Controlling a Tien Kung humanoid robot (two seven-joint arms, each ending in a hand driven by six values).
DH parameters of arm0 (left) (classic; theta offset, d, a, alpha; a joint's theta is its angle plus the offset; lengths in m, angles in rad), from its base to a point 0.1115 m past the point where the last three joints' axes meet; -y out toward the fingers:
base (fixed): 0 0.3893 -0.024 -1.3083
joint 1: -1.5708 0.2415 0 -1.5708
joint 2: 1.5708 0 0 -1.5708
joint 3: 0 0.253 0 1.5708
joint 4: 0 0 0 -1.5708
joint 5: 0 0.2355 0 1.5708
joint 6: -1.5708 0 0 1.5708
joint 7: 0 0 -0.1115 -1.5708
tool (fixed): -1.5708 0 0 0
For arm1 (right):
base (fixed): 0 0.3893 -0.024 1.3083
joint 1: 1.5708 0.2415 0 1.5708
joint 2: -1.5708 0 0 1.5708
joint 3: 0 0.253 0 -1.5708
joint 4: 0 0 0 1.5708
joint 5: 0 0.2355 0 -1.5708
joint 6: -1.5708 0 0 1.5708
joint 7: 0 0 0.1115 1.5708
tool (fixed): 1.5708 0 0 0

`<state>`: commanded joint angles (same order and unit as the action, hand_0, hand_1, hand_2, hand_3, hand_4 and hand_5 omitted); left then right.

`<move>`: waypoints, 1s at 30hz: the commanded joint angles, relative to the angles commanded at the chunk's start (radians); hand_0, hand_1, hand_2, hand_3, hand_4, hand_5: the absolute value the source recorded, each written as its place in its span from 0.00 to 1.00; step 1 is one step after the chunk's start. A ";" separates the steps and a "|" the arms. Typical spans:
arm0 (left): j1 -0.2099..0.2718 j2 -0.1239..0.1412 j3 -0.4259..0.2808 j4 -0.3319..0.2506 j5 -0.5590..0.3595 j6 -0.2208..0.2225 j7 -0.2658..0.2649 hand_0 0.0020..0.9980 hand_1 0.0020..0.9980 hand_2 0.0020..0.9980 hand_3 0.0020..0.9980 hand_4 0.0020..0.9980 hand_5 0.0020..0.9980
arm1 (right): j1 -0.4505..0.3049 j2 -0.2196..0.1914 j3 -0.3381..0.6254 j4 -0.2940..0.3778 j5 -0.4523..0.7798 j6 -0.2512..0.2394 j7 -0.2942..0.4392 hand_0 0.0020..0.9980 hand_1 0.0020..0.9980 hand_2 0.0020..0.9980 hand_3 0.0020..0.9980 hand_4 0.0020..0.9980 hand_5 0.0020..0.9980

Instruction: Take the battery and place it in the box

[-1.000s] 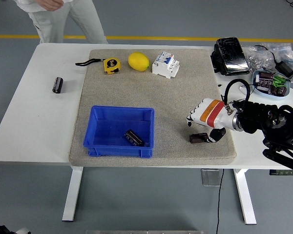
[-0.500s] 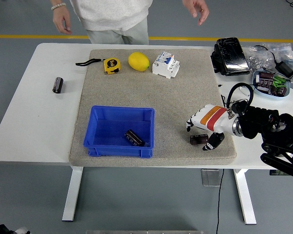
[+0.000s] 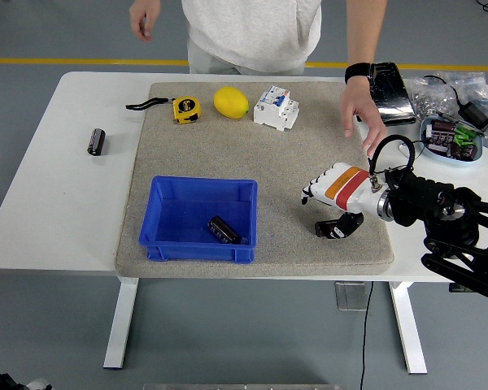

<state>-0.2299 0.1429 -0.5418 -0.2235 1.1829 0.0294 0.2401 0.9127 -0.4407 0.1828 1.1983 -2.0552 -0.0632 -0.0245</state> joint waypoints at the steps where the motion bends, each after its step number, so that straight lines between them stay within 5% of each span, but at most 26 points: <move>1: 0.000 0.000 0.000 0.000 0.000 0.000 0.000 0.74 0.73 0.80 0.62 0.62 0.51 | 0.000 0.002 0.001 -0.006 -0.002 -0.002 0.000 0.54 0.62 0.70 0.69 0.95 0.24; 12: 0.002 0.000 0.003 -0.001 -0.004 -0.001 -0.001 0.74 0.73 0.80 0.62 0.62 0.51 | -0.011 0.000 0.009 0.014 0.006 -0.061 -0.021 0.55 0.62 0.70 0.68 0.94 0.24; 19: 0.002 0.003 0.005 -0.001 0.000 -0.004 -0.004 0.74 0.73 0.79 0.62 0.62 0.51 | -0.071 -0.059 0.037 0.186 0.114 -0.147 -0.182 0.54 0.62 0.69 0.64 0.94 0.26; 21: 0.004 0.003 0.000 0.000 0.005 -0.003 -0.004 0.74 0.73 0.79 0.62 0.62 0.51 | -0.102 -0.068 0.056 0.235 0.133 -0.183 -0.245 0.54 0.62 0.69 0.64 0.94 0.26; 22: 0.005 0.004 -0.003 0.000 0.009 -0.002 -0.003 0.74 0.73 0.79 0.62 0.62 0.51 | -0.126 -0.071 0.069 0.266 0.154 -0.217 -0.290 0.54 0.62 0.68 0.67 0.99 0.36; 25: 0.007 0.005 -0.004 0.001 0.012 -0.002 -0.003 0.74 0.73 0.79 0.62 0.62 0.51 | -0.186 -0.068 0.094 0.314 0.217 -0.311 -0.393 0.54 0.62 0.68 0.67 0.99 0.36; 27: 0.008 0.005 -0.010 0.002 0.020 -0.002 -0.001 0.74 0.73 0.79 0.62 0.62 0.51 | -0.221 -0.061 0.102 0.326 0.272 -0.382 -0.449 0.54 0.62 0.68 0.67 0.99 0.36; 28: 0.009 0.006 -0.011 0.002 0.022 -0.002 -0.001 0.74 0.73 0.79 0.62 0.62 0.51 | -0.245 -0.052 0.109 0.326 0.307 -0.424 -0.474 0.55 0.62 0.68 0.73 1.00 0.48; 30: 0.010 0.006 -0.013 0.003 0.026 -0.001 0.000 0.74 0.73 0.79 0.62 0.62 0.51 | -0.286 -0.031 0.123 0.315 0.371 -0.502 -0.503 0.55 0.62 0.68 0.73 1.00 0.48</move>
<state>-0.2203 0.1490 -0.5551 -0.2207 1.2092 0.0281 0.2398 0.6263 -0.4714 0.3063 1.5129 -1.6846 -0.5656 -0.5271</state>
